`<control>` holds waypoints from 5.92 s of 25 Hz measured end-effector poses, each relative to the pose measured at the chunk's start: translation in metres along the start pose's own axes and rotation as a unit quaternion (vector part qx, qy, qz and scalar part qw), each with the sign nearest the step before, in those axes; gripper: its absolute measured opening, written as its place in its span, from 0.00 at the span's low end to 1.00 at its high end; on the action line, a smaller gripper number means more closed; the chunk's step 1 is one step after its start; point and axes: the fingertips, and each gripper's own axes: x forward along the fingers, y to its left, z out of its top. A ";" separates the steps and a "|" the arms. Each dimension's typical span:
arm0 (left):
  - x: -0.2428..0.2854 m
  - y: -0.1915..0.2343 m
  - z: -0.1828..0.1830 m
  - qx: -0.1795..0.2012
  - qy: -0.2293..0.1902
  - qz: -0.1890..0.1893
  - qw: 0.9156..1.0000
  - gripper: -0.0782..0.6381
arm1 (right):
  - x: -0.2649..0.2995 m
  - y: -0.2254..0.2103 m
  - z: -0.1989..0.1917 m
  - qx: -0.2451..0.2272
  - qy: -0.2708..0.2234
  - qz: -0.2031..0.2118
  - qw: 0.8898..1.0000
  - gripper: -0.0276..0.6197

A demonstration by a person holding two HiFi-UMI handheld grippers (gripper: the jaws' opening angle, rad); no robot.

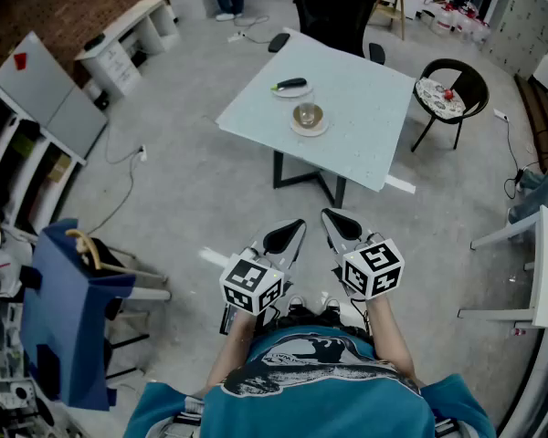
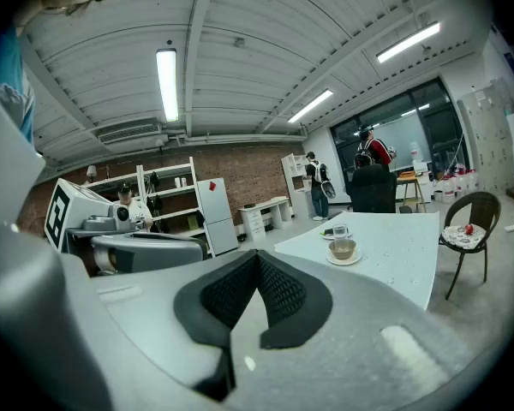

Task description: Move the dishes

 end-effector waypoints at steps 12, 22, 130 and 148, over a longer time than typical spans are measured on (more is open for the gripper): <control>-0.009 0.008 -0.009 0.006 0.023 0.007 1.000 0.13 | 0.005 0.010 0.000 0.007 -0.014 -0.001 1.000 0.04; -0.027 0.019 -0.013 0.003 0.015 0.004 1.000 0.13 | 0.018 0.023 -0.011 0.010 -0.005 -0.002 1.000 0.04; 0.222 0.291 0.019 0.011 0.145 -0.031 0.989 0.13 | 0.288 -0.258 0.005 0.132 0.062 -0.073 0.987 0.11; 0.279 0.387 0.058 0.026 0.140 -0.089 0.986 0.13 | 0.366 -0.309 -0.027 0.030 0.208 -0.162 0.964 0.53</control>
